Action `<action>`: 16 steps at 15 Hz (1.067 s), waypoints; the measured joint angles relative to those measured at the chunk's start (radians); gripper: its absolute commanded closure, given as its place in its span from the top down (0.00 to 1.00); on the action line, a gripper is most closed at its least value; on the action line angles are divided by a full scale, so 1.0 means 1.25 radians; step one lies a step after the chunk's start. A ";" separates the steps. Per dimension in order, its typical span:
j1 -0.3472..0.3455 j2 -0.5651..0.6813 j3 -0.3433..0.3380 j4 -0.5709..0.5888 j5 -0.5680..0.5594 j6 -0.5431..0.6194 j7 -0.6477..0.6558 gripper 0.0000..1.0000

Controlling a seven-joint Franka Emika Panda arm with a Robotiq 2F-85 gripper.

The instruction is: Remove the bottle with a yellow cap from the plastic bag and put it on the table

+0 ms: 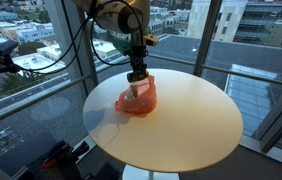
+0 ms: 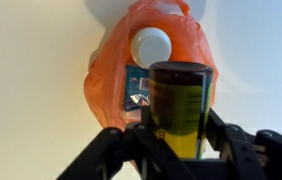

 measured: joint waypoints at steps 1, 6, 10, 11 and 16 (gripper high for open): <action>-0.004 -0.006 -0.002 -0.001 0.000 -0.010 0.000 0.28; -0.032 -0.023 -0.027 -0.007 -0.003 -0.026 0.003 0.28; -0.061 -0.019 -0.056 -0.007 -0.010 -0.018 0.015 0.28; -0.068 -0.016 -0.061 -0.006 -0.010 -0.011 0.018 0.28; -0.081 0.036 -0.092 0.003 -0.027 0.060 0.078 0.28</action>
